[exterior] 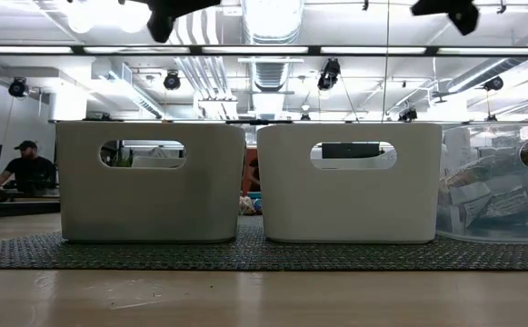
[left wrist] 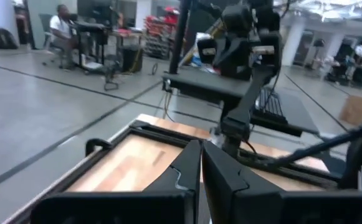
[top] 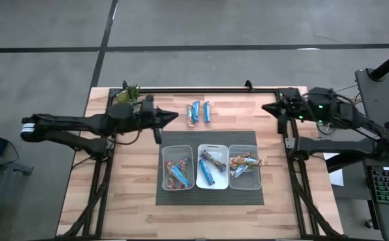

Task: Pick and place Granola Bars by type
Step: Put the red granola bar into the gray bin

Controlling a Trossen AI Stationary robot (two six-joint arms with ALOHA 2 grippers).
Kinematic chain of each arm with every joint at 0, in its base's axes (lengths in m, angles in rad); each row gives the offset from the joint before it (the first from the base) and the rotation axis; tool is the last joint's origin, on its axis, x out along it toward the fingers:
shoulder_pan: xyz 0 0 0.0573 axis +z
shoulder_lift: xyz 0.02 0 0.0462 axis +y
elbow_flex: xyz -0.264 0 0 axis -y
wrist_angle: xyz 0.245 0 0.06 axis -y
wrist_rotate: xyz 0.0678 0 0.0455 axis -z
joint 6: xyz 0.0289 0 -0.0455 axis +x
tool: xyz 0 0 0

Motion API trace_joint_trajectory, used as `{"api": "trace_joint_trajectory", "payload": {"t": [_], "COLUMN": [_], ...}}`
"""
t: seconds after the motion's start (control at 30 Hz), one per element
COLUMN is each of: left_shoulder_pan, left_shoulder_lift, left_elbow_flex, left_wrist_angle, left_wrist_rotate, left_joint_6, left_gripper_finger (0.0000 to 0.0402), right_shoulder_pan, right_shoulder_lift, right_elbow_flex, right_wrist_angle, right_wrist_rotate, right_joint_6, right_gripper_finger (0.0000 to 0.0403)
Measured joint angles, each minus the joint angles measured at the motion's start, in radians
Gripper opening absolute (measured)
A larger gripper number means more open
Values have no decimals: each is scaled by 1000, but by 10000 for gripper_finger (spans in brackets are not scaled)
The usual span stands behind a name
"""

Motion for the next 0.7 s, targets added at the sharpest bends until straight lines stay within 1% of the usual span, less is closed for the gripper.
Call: {"api": "trace_joint_trajectory", "payload": {"t": [0.07, 0.2, 0.33, 0.47, 0.57, 0.7], "left_shoulder_pan": [0, 0, 0, 0, 0, 0], "left_shoulder_lift": [-30, -51, -53, -47, -46, -51], "left_elbow_flex": [-13, -14, -14, -14, -14, -14], "left_wrist_angle": [-9, -24, -44, -82, -84, -84], "left_wrist_rotate": [-10, -12, -12, -11, -9, -9], "left_joint_6": [-1, 9, 16, 22, 23, 23], "left_gripper_finger": [0, 0, 0, 0, 0, 0], "right_shoulder_pan": [0, -1, -9, -44, -82, -142], "right_shoulder_lift": [42, 149, 265, 382, 475, 599], "right_elbow_flex": [6, 48, 132, 228, 307, 426], "right_wrist_angle": [26, 65, 65, 64, 42, -54], "right_wrist_rotate": [0, 3, 2, 3, 1, -23], "right_joint_6": [0, 14, 36, 74, 108, 115], "right_gripper_finger": [8, 8, 8, 8, 8, 8]}}
